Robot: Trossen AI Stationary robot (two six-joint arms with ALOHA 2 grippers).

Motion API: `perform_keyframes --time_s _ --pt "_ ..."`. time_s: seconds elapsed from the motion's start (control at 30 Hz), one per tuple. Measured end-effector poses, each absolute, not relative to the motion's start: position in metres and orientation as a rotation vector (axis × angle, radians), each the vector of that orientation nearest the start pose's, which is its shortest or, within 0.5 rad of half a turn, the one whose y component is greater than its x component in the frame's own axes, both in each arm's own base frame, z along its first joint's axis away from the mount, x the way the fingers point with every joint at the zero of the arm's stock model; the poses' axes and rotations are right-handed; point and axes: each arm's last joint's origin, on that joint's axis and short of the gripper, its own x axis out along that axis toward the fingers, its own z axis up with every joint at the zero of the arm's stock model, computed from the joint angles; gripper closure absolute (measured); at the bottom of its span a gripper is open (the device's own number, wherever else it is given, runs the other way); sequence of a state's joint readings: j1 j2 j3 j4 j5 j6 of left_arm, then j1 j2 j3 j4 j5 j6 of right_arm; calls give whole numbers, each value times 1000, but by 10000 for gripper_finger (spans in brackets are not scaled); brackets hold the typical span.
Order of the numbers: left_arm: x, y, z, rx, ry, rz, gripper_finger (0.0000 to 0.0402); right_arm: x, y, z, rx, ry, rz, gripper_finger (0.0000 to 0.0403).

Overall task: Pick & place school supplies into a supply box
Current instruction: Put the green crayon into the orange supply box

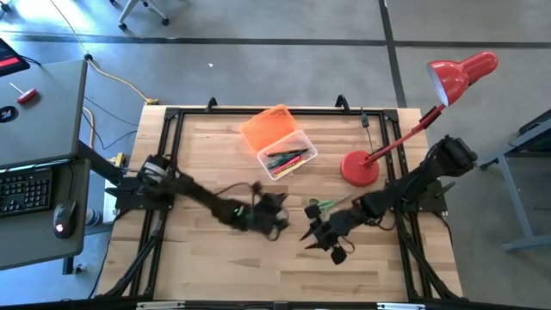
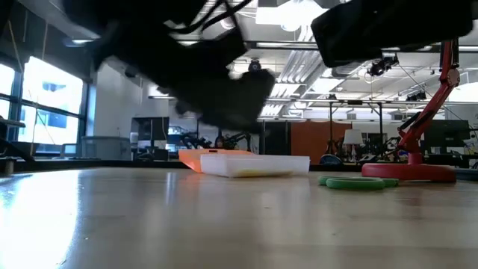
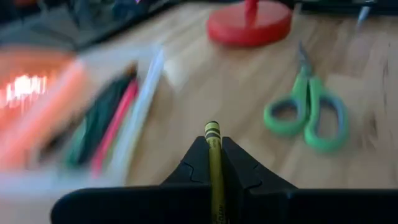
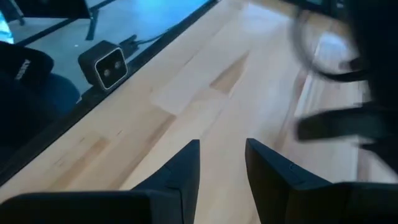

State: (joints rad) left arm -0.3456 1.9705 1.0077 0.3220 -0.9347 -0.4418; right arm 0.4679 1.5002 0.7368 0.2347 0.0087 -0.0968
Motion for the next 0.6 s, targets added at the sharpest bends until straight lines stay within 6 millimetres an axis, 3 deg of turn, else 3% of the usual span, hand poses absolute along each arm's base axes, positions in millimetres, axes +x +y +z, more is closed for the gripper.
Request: perform_keyframes --time_s 0.13,0.23,0.43,0.6 --pt "401 -70 161 77 394 633 353 266 153 178 -192 546 342 295" --pt "415 -34 173 74 400 631 356 261 165 165 -228 574 213 295" --pt "417 44 170 -71 444 630 358 249 178 143 -341 632 92 295" --pt "408 87 156 -307 498 648 323 248 177 138 -283 644 -13 295"
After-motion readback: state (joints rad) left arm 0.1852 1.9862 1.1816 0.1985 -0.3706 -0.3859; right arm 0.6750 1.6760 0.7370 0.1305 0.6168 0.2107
